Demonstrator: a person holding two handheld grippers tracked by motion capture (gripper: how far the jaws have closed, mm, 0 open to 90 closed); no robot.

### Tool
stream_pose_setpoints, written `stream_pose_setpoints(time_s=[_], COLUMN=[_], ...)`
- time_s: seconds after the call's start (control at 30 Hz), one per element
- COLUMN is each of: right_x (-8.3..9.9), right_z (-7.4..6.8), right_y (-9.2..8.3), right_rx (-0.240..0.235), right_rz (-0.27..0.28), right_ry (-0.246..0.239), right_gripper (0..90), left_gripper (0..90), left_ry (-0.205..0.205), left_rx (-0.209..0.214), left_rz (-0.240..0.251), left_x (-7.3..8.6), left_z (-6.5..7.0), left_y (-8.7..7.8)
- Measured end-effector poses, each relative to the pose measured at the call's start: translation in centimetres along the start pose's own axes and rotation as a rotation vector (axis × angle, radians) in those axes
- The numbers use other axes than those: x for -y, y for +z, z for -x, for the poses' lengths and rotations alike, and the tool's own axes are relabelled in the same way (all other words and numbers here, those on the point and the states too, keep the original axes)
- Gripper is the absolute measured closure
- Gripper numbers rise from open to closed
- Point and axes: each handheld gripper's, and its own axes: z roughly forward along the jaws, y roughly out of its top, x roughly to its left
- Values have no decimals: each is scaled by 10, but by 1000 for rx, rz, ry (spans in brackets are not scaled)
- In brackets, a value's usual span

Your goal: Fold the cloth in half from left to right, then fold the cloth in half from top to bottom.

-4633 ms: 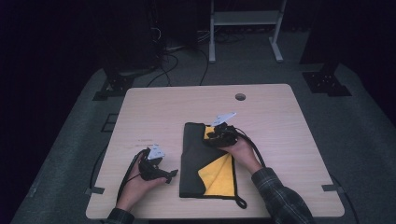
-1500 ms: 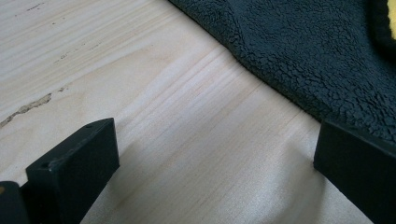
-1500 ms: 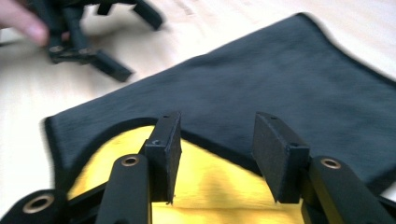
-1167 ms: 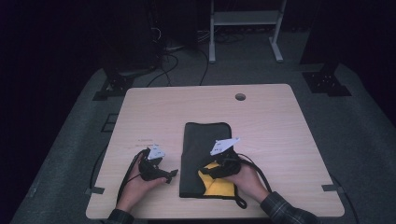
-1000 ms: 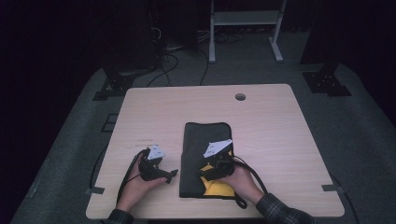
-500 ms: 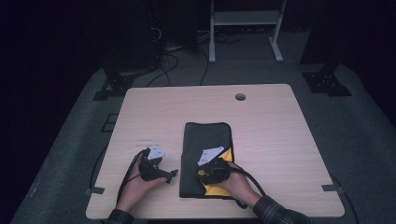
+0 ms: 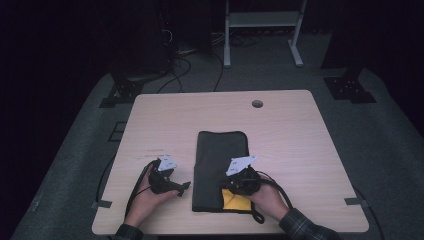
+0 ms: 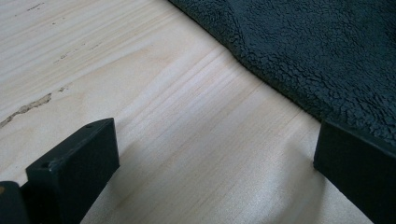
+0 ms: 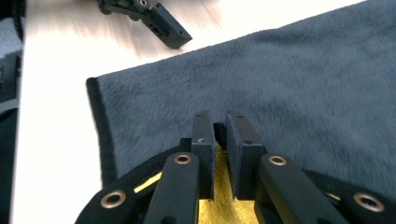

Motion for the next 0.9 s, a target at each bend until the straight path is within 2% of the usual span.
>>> stream_pose_setpoints(time_s=[0.37, 0.47, 0.53, 0.67, 0.9], right_x=[29, 38, 43, 52, 65], right_z=[0, 1, 0, -2, -8], right_y=[-33, -38, -41, -47, -61], right_rx=[-19, -39, -36, -44, -63], right_rz=[1, 0, -6, -10, -15], right_ry=[35, 66, 72, 96, 111], right_gripper=[814, 786, 779, 709, 719], left_gripper=[0, 0, 0, 0, 0], left_ry=[-2, -2, -2, -2, -2], left_rx=[-1, -1, -1, -1, -1], left_rz=[0, 0, 0, 0, 0], left_x=[0, 0, 0, 0, 0], left_z=[0, 0, 0, 0, 0], left_y=[0, 0, 0, 0, 0])
